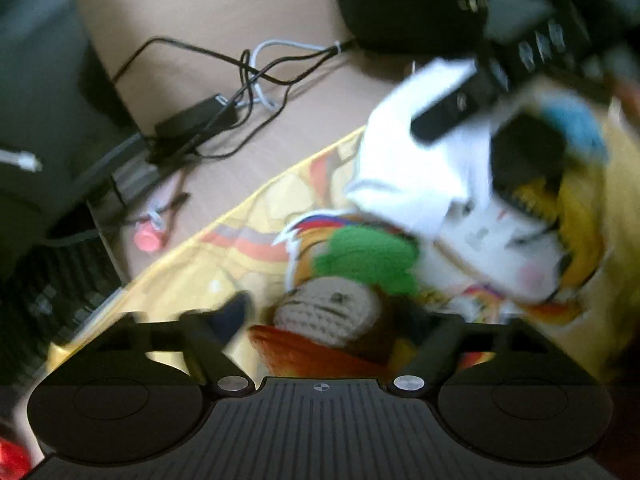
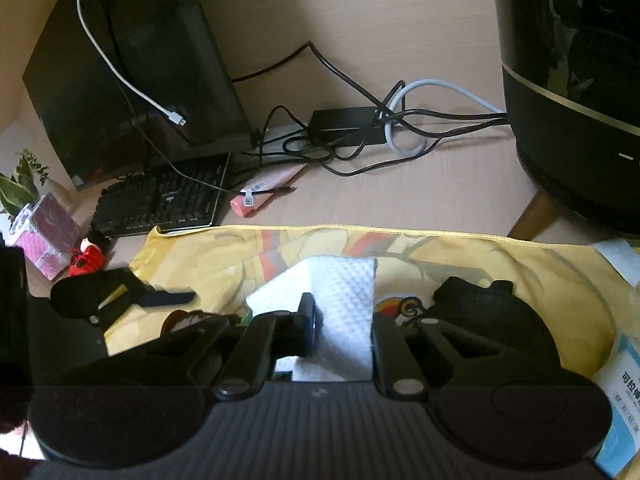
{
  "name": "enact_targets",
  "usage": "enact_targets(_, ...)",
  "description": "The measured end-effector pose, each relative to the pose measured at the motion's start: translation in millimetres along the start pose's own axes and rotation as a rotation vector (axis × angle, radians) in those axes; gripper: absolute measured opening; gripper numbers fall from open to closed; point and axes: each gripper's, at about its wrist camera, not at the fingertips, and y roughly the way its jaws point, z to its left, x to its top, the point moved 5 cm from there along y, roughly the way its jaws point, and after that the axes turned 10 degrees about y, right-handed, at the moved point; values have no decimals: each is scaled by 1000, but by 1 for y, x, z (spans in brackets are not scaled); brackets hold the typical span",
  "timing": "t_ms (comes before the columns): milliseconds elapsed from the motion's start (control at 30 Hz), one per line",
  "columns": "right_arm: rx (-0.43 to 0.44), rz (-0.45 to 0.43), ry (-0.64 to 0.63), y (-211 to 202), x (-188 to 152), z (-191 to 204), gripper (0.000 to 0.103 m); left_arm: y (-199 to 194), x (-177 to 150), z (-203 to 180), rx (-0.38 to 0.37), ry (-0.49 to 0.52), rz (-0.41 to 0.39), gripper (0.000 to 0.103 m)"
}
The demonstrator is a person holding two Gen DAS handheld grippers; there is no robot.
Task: Organize soft objects
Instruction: 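Carry the white cloth in the right tool toward the crocheted doll, then grasp the crocheted doll with the left tool while the right tool holds the cloth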
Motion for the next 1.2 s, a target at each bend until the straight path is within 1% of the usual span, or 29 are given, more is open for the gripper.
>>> enact_targets(67, -1, -10, -7, -3, 1, 1, 11, -5, 3, 4, -29, -92, -38, 77)
enact_targets(133, -2, -19, -11, -5, 4, 2, 11, -4, 3, 10, -67, -231, -49, 75)
enact_targets(167, -2, -23, -11, -7, 6, 2, 11, -2, 3, 15, -99, -331, -50, 75)
enact_targets(267, 5, -34, -7, -11, 9, 3, 11, 3, -10, 38, -219, -750, -57, 72)
enact_targets(300, 22, -30, 0, -12, 9, 4, 11, 3, -16, 44, -239, -859, -71, 62)
enact_targets(333, 45, -22, 7, -13, 9, 6, 11, 3, -22, 50, -236, -933, -79, 61)
enact_targets(367, 70, -7, 12, -13, 8, 9, 11, 2, -27, 55, -210, -976, -76, 61)
enact_targets(400, 95, 18, 12, -12, 5, 13, 11, 2, -32, 60, -176, -995, -64, 62)
enact_targets(467, 129, 80, -2, -4, -3, 21, 11, 2, -42, 66, -133, -1017, -36, 65)
enact_targets(533, 154, 160, -28, 8, -16, 29, 11, 1, -49, 72, -94, -1035, -16, 71)
enact_targets(567, 149, 185, -46, 13, -21, 32, 11, -2, -50, 76, -76, -1035, -14, 72)
enact_targets(600, 130, 198, -66, 17, -25, 34, 11, -6, -48, 77, -66, -1015, -20, 76)
enact_targets(633, 101, 198, -80, 21, -26, 33, 12, -10, -43, 77, -64, -971, -39, 82)
enact_targets(667, 64, 186, -89, 23, -26, 30, 13, -17, -34, 72, -63, -885, -68, 85)
enact_targets(700, 23, 175, -88, 26, -25, 25, 13, -24, -23, 63, -61, -782, -99, 91)
enact_targets(733, -15, 167, -80, 28, -23, 18, 13, -32, -11, 51, -60, -665, -126, 94)
enact_targets(800, -65, 153, -67, 31, -18, 5, 13, -41, 11, 18, -57, -412, -156, 94)
enact_targets(900, -123, 135, -49, 32, -13, -12, 13, -38, 28, -37, -77, -88, -139, 94)
enact_targets(967, -147, 118, -37, 30, -11, -21, 13, -28, 28, -66, -93, 61, -100, 94)
enact_targets(1000, -150, 110, -28, 27, -10, -24, 13, -21, 27, -77, -95, 109, -76, 91)
enact_targets(1033, -151, 101, -19, 24, -9, -27, 13, -17, 25, -82, -90, 134, -64, 87)
enact_targets(1067, -150, 90, -11, 21, -8, -29, 13, -13, 24, -85, -81, 148, -59, 87)
enact_targets(1100, -148, 77, -5, 17, -7, -30, 13, -10, 23, -86, -73, 154, -55, 82)
enact_targets(1167, -142, 54, 5, 10, -5, -32, 13, -7, 21, -78, -38, 141, -50, 69)
enact_targets(1200, -140, 44, 8, 7, -4, -32, 13, -2, 20, -70, -29, 107, -43, 64)
